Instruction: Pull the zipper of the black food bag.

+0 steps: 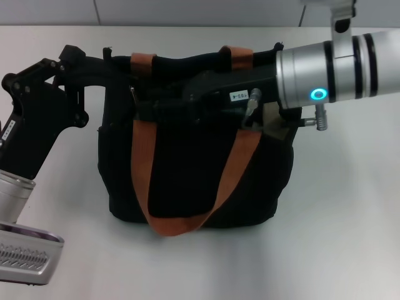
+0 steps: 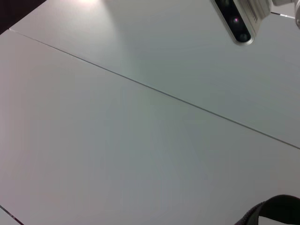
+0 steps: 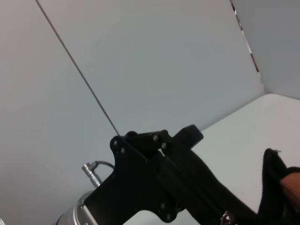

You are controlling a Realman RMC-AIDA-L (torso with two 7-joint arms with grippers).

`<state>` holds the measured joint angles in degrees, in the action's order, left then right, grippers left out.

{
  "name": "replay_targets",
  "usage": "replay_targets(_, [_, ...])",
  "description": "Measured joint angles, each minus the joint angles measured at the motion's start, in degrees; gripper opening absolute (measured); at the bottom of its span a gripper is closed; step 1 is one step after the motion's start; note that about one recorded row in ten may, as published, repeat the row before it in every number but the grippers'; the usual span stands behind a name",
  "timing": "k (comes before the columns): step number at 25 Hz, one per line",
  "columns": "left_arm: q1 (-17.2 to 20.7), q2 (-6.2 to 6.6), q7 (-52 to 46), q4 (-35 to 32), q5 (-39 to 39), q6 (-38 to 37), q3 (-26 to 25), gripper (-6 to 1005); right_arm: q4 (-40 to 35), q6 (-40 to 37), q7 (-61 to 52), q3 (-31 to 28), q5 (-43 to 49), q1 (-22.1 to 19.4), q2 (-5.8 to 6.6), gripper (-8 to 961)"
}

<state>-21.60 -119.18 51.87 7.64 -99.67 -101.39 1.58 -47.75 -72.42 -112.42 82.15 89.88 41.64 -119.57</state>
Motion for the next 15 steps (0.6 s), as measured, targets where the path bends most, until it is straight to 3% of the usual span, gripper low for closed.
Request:
replay_targets(8, [-0.2, 0.00, -0.1, 0.0, 0.0, 0.0, 0.0, 19, 2.0, 4.6, -0.2, 4.5, -1.4, 2.5, -0.21, 383])
replay_targets(15, [-0.2, 0.00, -0.1, 0.3, 0.0, -0.3, 0.1, 19, 2.9, 5.6, -0.2, 5.0, -1.8, 3.4, -0.22, 357])
